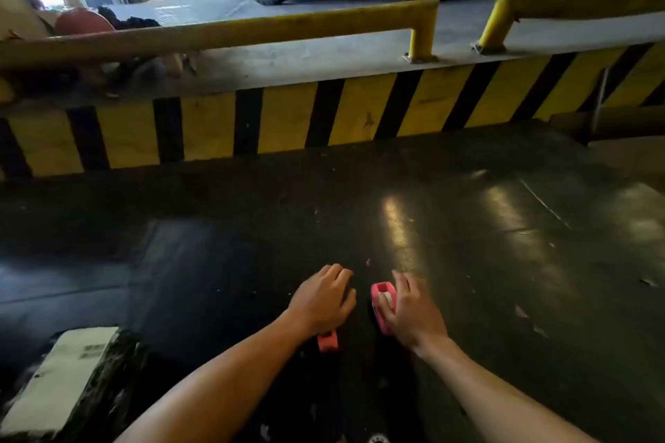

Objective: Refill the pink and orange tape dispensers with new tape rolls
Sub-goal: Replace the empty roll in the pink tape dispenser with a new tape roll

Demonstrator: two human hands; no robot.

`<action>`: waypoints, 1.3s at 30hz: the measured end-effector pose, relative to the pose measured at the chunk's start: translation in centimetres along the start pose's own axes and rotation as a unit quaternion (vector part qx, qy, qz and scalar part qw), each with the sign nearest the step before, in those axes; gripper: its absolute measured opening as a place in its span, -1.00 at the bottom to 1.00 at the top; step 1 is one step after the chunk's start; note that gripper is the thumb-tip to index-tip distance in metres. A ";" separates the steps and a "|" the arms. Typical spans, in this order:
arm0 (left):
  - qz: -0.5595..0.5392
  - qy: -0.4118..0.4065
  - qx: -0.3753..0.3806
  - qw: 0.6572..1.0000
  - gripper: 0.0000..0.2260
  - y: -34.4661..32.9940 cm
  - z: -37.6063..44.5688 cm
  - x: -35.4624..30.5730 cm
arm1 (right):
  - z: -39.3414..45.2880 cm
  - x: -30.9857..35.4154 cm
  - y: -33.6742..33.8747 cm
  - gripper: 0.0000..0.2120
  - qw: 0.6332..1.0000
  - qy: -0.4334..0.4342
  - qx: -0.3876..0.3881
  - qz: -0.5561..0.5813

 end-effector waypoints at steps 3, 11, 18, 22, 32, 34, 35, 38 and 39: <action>-0.006 0.004 0.042 0.999 -0.58 -2.4 0.7 -0.3 | -0.4 -1.7 -1.3 -0.50 0.999 -0.040 -0.007 0.033; -0.009 -0.019 0.102 0.995 -0.60 -7.8 4.1 -1.1 | -0.8 -5.0 -5.1 -0.40 0.991 -0.108 0.031 0.072; -0.043 -0.042 0.132 0.989 -0.46 -10.0 5.5 -1.7 | -0.7 -6.1 -6.5 -0.40 0.991 -0.109 0.041 0.059; -0.002 -0.050 0.124 0.991 -0.43 -10.2 4.4 -1.8 | -1.2 -7.4 -6.1 -0.41 0.991 -0.077 0.083 0.064; 0.038 -0.045 0.107 0.993 -0.42 -10.4 -3.6 -3.1 | -4.2 -9.6 -3.5 -0.44 0.967 0.075 0.229 0.080; 0.038 -0.039 0.088 0.995 -0.42 -10.5 -4.7 -3.3 | -5.1 -9.4 -3.4 -0.45 0.960 0.089 0.255 0.074; 0.036 -0.039 0.079 0.995 -0.42 -10.5 -5.2 -3.3 | -5.5 -9.2 -3.5 -0.46 0.957 0.094 0.264 0.071; 0.046 -0.062 0.059 0.995 -0.42 -10.6 -6.2 -3.4 | -6.3 -8.3 -3.8 -0.47 0.964 0.098 0.241 0.055; 0.053 -0.071 0.059 0.994 -0.42 -10.6 -6.4 -3.5 | -6.4 -8.0 -3.9 -0.48 0.970 0.097 0.218 0.046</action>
Point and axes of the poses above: each hand's wrist, its own z-axis towards the middle knuckle, its own y-axis out of the back of the hand, x = y × z, the point moved 2 cm from there along z, towards the middle knuckle, and after that the axes turned 14 degrees about z, right-handed, at the moved point
